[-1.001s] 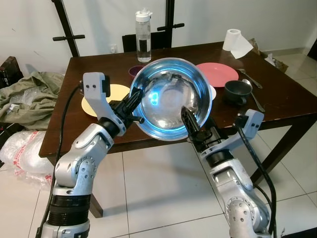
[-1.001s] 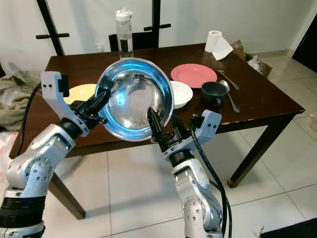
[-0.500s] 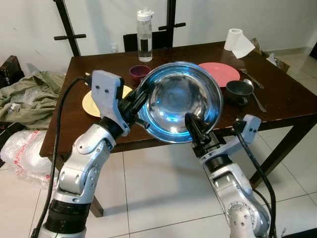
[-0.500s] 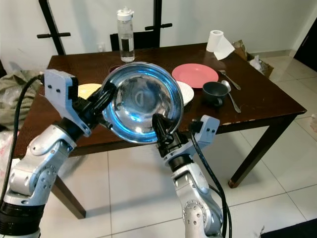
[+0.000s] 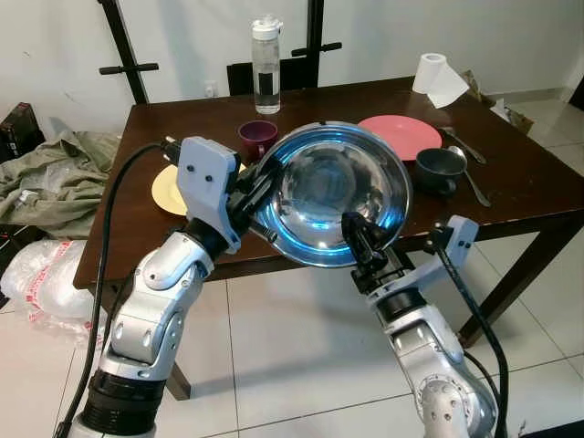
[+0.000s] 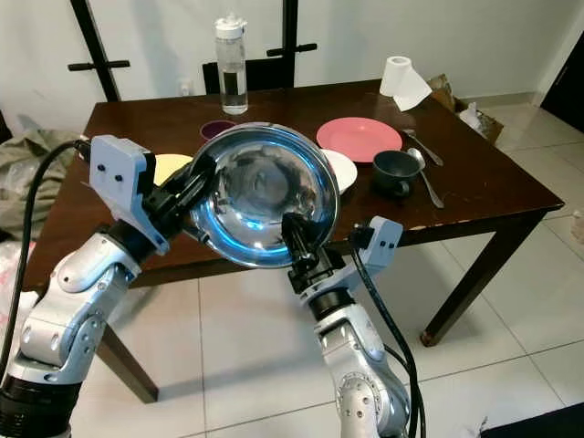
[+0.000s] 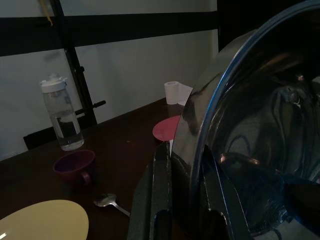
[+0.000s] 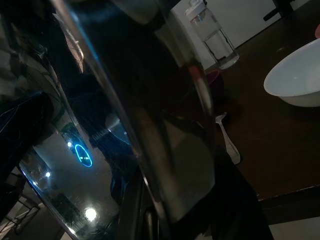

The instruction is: Setting the table

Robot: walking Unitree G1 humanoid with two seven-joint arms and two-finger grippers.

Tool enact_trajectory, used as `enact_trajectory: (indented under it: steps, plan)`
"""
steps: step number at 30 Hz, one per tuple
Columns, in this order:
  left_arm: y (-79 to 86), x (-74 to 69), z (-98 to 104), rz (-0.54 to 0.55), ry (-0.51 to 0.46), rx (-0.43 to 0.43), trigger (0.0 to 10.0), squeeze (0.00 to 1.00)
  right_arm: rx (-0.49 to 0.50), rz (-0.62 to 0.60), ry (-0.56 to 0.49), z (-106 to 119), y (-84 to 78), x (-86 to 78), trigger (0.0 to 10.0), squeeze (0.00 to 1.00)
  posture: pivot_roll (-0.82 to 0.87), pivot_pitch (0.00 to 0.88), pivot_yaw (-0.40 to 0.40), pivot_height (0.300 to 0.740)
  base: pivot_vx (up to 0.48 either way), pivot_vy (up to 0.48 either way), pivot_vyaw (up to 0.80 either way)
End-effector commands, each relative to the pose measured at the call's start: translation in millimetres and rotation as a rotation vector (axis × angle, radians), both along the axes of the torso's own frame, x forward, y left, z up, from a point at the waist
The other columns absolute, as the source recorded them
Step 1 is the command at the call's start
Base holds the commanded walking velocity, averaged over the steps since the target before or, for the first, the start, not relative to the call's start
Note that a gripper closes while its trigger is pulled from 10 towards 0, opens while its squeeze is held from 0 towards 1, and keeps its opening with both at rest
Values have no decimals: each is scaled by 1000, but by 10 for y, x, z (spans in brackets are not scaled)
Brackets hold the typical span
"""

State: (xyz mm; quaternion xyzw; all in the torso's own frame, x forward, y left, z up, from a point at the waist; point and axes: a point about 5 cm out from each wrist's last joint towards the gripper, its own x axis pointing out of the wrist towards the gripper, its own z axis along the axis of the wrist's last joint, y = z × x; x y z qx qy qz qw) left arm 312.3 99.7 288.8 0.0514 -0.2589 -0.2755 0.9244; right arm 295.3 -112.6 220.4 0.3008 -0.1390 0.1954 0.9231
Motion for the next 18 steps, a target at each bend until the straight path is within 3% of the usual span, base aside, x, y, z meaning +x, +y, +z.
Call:
enact_trajectory:
  steps: [1,2,3,8,9,10,11,14,18]
  plan:
    - [-118,-32,-37,-39,-20,46,10000,0,10,-32,1,14,-27,1,0,0,9,122,93,740,0,0,0]
    - [-105,-24,-18,-26,-30,34,10000,0,9,-28,-2,18,-24,-2,0,0,9,123,93,740,0,0,0]
    - [-72,-23,48,7,-74,15,10000,0,6,-13,-11,41,-8,-9,10000,0,9,123,93,740,0,0,0]
    - [-82,-61,102,-8,-111,20,10000,0,5,11,-29,86,16,-17,10000,0,8,123,91,740,0,0,0]
    - [-114,-101,119,-28,-135,37,10000,0,13,19,-45,120,31,-14,3490,0,8,123,87,740,0,0,0]
    - [-114,-101,119,-28,-135,37,10000,0,13,19,-45,120,31,-14,3490,0,8,123,87,740,0,0,0]
    - [-134,-127,134,-34,-158,50,10000,0,16,29,-63,146,46,-19,0,0,10,123,85,740,0,0,0]
    - [-168,-177,185,-30,-222,87,10000,0,41,52,-100,218,74,-22,0,0,11,122,81,740,0,0,0]
    - [-174,-186,192,-35,-215,75,10000,0,54,63,-129,281,89,-8,0,0,16,122,76,740,0,0,0]
